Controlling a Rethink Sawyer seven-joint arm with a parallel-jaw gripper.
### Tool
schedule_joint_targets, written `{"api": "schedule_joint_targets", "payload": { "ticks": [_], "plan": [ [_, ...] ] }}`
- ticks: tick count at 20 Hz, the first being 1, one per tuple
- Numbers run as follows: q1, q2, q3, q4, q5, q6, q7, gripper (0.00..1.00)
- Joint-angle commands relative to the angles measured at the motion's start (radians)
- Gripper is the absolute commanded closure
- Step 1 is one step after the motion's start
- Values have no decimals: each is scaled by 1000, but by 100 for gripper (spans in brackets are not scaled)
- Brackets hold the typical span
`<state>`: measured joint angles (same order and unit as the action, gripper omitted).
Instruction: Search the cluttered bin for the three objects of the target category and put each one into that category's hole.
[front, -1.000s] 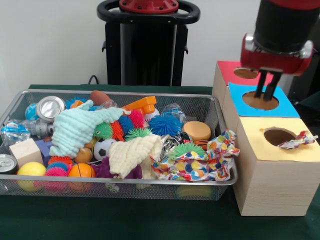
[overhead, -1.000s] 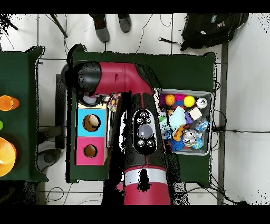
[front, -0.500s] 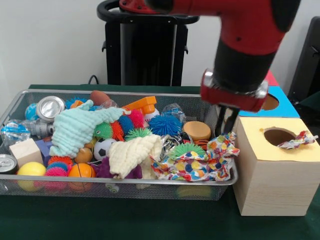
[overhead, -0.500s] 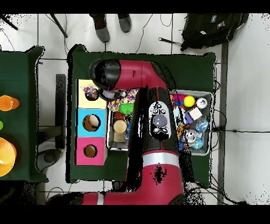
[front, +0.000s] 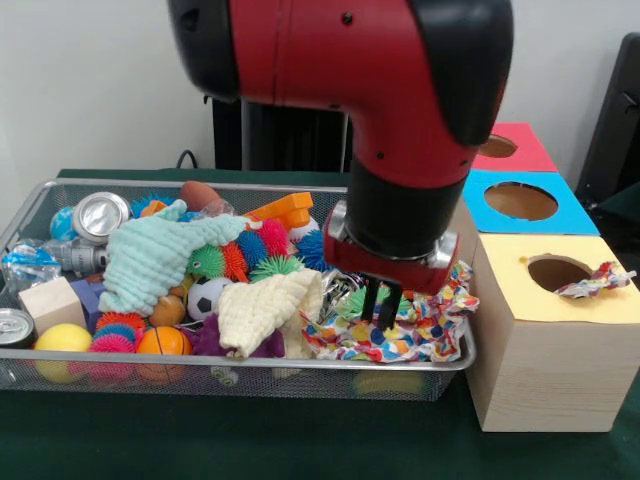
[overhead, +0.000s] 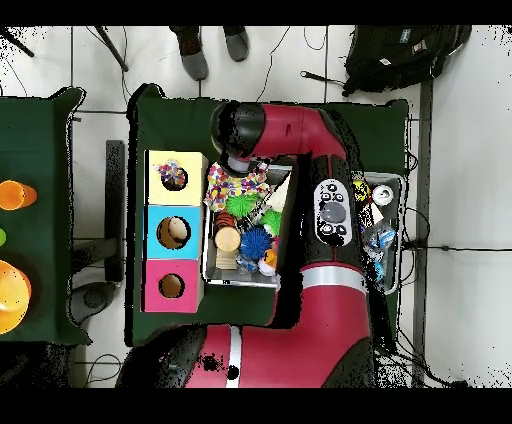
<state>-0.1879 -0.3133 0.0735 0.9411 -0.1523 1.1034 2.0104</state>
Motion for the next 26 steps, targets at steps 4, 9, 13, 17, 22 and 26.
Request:
{"api": "schedule_joint_targets", "payload": {
  "ticks": [4,9,13,17,22,26],
  "plan": [
    [-21,80,108,-91,-28,55,-167,0],
    [-8,107,111,-134,-24,85,-160,0],
    [0,110,112,-120,-20,59,-149,0],
    [-2,109,117,-107,-20,44,-150,0],
    [-8,113,132,-83,-29,24,-181,0],
    [-13,114,140,-71,-28,27,-190,0]
  ]
}}
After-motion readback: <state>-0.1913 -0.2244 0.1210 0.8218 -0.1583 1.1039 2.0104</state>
